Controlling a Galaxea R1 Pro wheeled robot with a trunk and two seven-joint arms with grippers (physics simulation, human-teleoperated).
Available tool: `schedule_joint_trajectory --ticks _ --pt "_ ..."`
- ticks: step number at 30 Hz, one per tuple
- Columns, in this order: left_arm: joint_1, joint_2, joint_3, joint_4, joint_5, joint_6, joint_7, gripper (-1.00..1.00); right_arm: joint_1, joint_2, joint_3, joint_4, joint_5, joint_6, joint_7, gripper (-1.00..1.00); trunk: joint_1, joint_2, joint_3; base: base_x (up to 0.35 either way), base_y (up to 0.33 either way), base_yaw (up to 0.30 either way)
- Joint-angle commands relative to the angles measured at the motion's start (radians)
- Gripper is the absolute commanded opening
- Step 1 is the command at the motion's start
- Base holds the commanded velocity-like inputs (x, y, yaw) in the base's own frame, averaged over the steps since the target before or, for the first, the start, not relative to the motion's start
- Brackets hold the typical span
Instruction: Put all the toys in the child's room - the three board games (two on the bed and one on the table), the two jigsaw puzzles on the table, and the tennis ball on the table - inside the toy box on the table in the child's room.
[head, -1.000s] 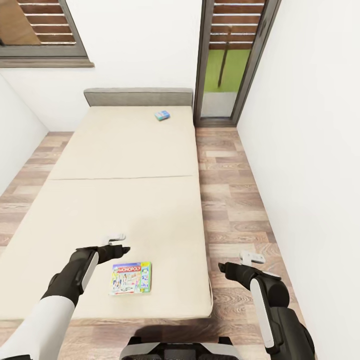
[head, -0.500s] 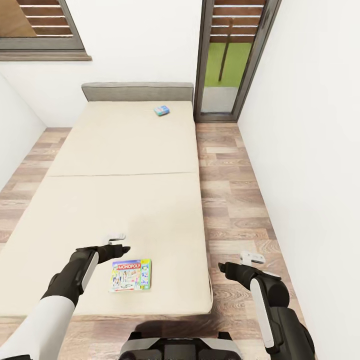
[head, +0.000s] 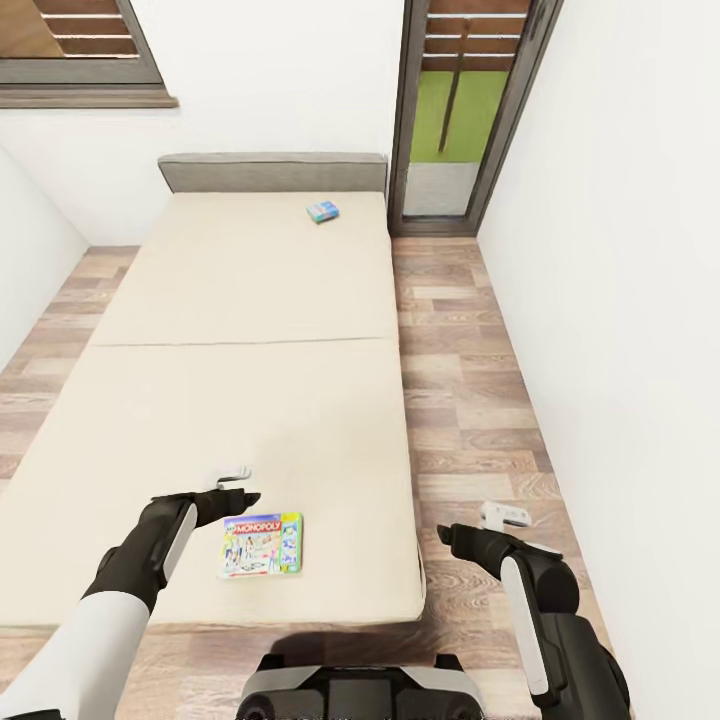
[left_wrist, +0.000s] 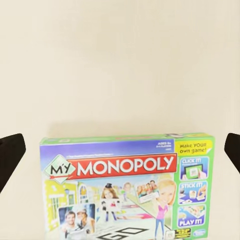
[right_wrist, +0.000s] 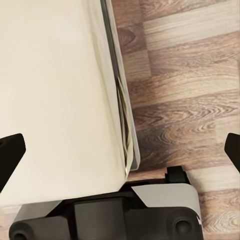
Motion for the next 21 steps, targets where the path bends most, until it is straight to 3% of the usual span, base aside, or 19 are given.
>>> schedule_joint_trajectory --ticks 1,12,21 --pt "0.0 -0.001 0.003 -0.001 -0.001 0.006 -0.005 1.0 -0.001 0.001 -0.002 -0.001 -0.005 0.004 -0.004 1.0 0.0 -0.002 -0.003 0.0 0.0 0.0" --pt "-0.001 0.0 0.004 -0.003 0.0 0.005 -0.014 1.0 -0.004 0.001 -0.046 0.0 -0.005 0.005 -0.004 1.0 0.0 -0.002 -0.021 0.0 0.0 0.0" --pt "0.0 0.0 0.005 -0.006 0.005 0.008 -0.013 1.0 -0.005 0.001 -0.056 0.005 -0.004 0.005 -0.005 1.0 0.0 -0.002 -0.035 0.0 0.0 0.0"
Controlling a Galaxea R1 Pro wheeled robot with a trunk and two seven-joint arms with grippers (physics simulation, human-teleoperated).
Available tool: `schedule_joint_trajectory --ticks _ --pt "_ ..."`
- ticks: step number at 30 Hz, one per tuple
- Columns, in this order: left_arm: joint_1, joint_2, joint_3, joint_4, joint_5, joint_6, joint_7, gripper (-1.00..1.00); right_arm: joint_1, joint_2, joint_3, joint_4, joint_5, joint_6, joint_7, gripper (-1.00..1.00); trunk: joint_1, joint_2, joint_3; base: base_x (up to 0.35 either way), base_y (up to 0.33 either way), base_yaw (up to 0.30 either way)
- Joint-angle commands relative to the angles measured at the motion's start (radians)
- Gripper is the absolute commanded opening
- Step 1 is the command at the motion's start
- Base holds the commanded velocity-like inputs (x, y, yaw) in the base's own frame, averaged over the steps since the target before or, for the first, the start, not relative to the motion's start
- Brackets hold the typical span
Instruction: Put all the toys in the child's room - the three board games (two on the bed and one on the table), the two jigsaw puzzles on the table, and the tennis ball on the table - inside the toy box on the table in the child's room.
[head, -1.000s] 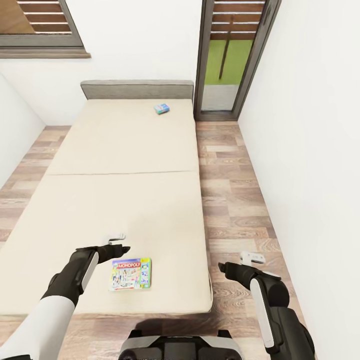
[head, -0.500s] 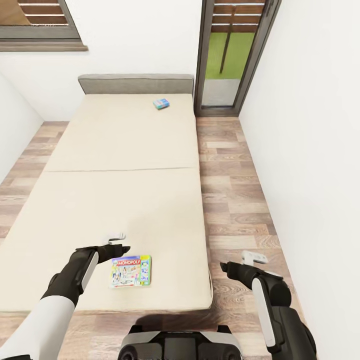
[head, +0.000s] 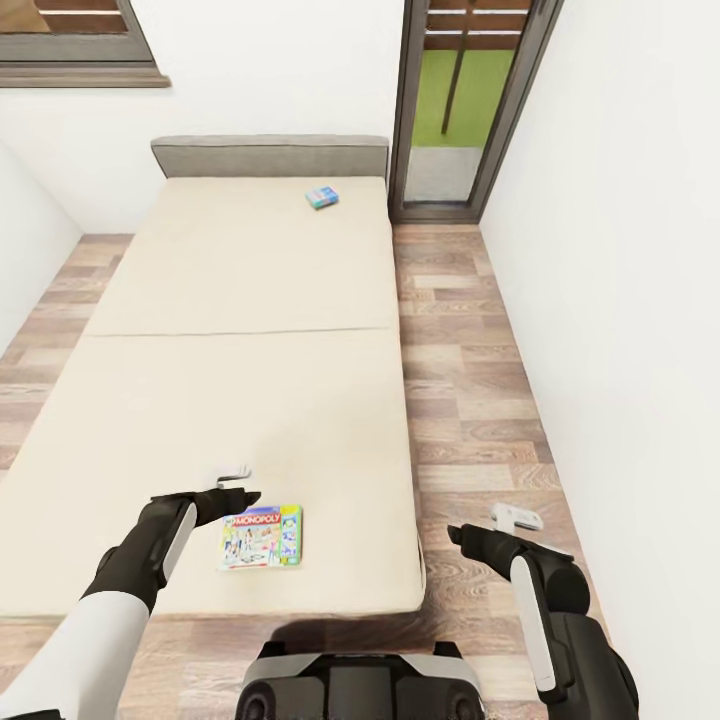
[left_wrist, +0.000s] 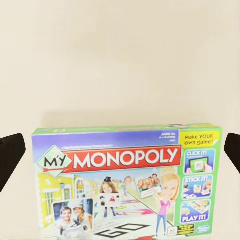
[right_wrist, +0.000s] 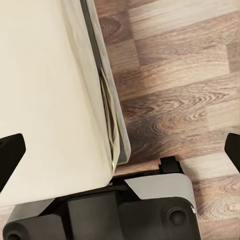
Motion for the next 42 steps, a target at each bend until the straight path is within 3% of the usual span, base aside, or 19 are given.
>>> schedule_joint_trajectory --ticks 1,16,27,42 --pt "0.0 -0.001 0.002 -0.002 -0.001 0.007 -0.002 1.0 -0.001 0.001 -0.002 -0.001 -0.006 0.004 -0.004 1.0 0.0 -0.002 -0.003 0.0 0.0 0.0" --pt "-0.002 0.003 0.008 -0.024 0.002 0.011 0.004 1.0 -0.001 0.001 -0.003 0.001 -0.005 0.004 -0.005 1.0 0.0 -0.002 -0.027 0.0 0.0 0.0" --pt "-0.086 0.001 0.008 -0.031 -0.007 0.011 0.008 1.0 -0.001 0.001 -0.002 0.001 -0.004 0.004 -0.005 1.0 0.0 -0.002 -0.045 0.0 0.0 0.0" --pt "-0.095 0.0 0.005 -0.046 -0.006 0.006 0.008 1.0 -0.001 0.001 -0.002 0.002 -0.004 0.003 -0.006 1.0 0.0 -0.002 -0.069 0.0 0.0 0.0"
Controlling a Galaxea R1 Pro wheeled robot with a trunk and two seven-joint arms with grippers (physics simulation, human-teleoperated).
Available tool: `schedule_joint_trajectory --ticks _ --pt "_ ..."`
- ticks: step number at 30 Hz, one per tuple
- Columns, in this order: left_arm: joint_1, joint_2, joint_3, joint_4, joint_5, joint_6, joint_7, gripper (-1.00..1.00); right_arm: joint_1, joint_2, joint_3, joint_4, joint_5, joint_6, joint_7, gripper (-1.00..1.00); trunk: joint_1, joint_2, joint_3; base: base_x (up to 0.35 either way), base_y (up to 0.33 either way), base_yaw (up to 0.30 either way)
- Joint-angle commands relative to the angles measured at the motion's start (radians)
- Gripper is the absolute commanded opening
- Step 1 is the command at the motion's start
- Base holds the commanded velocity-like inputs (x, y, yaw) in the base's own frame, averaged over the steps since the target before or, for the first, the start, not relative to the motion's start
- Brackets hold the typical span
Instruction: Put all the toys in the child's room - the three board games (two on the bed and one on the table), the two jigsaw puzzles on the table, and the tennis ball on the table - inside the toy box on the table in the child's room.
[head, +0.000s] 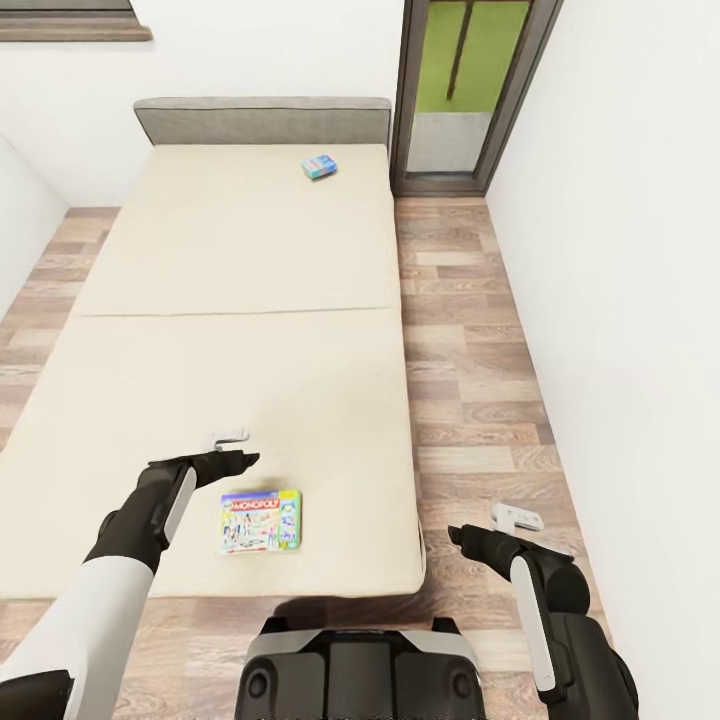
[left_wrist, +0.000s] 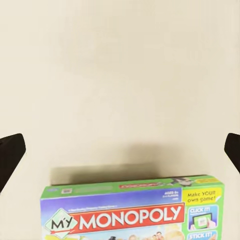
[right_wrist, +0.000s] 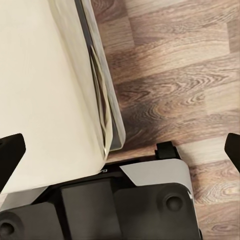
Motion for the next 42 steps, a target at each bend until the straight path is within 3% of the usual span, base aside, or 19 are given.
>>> schedule_joint_trajectory --ticks 1,31,42 --pt "0.0 0.0 0.003 -0.001 -0.001 0.005 -0.005 1.0 -0.001 0.001 -0.001 -0.001 -0.005 0.004 -0.004 1.0 0.0 -0.002 -0.003 0.0 0.0 0.0" --pt "-0.001 0.0 0.0 0.0 -0.001 -0.024 -0.006 1.0 -0.002 -0.002 -0.008 0.011 -0.007 0.003 -0.005 1.0 0.0 -0.002 -0.051 0.0 0.0 0.0" --pt "-0.001 0.0 0.0 0.0 0.0 -0.025 -0.007 1.0 0.002 -0.052 -0.065 0.015 -0.016 -0.005 0.0 1.0 0.0 -0.002 -0.069 0.0 0.0 0.0"
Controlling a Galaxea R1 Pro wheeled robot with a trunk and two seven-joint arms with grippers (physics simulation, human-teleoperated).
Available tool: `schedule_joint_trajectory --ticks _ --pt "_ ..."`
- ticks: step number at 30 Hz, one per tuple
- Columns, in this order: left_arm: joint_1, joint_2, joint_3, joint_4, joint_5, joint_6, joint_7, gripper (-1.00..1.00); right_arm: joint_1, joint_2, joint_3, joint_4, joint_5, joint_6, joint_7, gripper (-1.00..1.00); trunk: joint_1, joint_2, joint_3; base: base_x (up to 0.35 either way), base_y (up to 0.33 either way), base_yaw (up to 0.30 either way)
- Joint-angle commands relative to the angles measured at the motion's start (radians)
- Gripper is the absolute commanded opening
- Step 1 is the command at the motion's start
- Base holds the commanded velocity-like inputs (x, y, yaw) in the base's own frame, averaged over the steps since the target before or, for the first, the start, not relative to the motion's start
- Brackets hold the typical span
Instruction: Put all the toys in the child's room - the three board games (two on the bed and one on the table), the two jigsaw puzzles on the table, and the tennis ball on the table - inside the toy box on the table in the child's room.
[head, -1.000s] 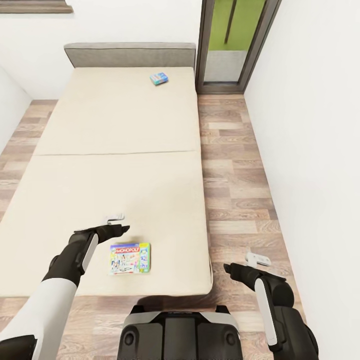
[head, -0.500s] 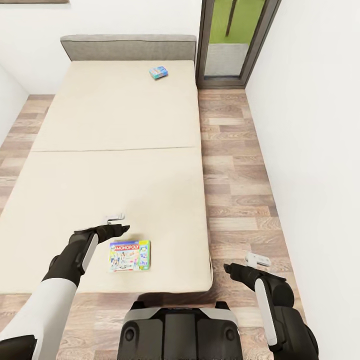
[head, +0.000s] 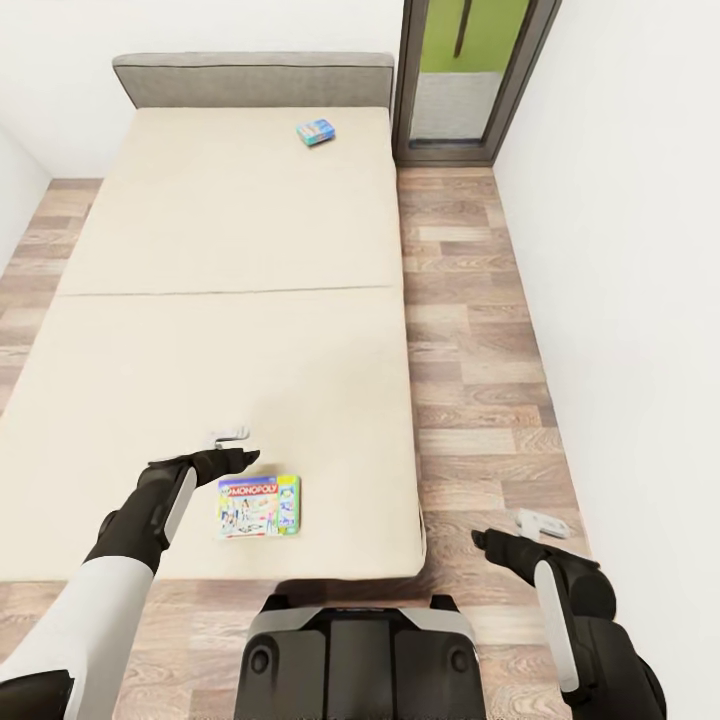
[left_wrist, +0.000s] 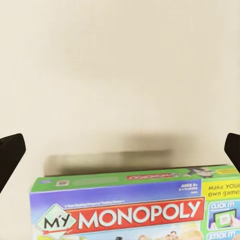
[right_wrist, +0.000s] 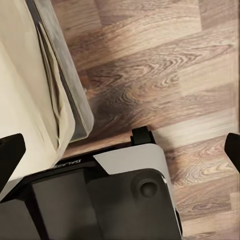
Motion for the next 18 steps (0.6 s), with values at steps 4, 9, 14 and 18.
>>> schedule_joint_trajectory --ticks 4,9,14,18 --pt "0.0 0.0 0.002 -0.001 0.0 0.006 -0.005 1.0 0.0 -0.004 -0.014 0.0 -0.008 0.002 -0.004 1.0 0.001 -0.002 -0.008 0.0 0.0 0.0" --pt "0.0 0.0 0.002 -0.001 0.0 0.006 -0.006 1.0 0.0 -0.005 -0.018 0.0 -0.008 0.001 -0.004 1.0 0.001 -0.002 -0.016 0.0 0.0 0.0" --pt "0.0 0.0 0.002 -0.001 0.0 0.005 -0.006 1.0 0.0 -0.005 -0.032 0.0 -0.008 0.001 -0.004 1.0 0.001 -0.002 -0.024 0.0 0.0 0.0" --pt "0.0 0.0 0.001 -0.001 0.0 0.005 -0.006 1.0 0.0 -0.005 -0.04 0.0 -0.008 0.001 -0.004 1.0 0.001 -0.002 -0.03 0.0 0.0 0.0"
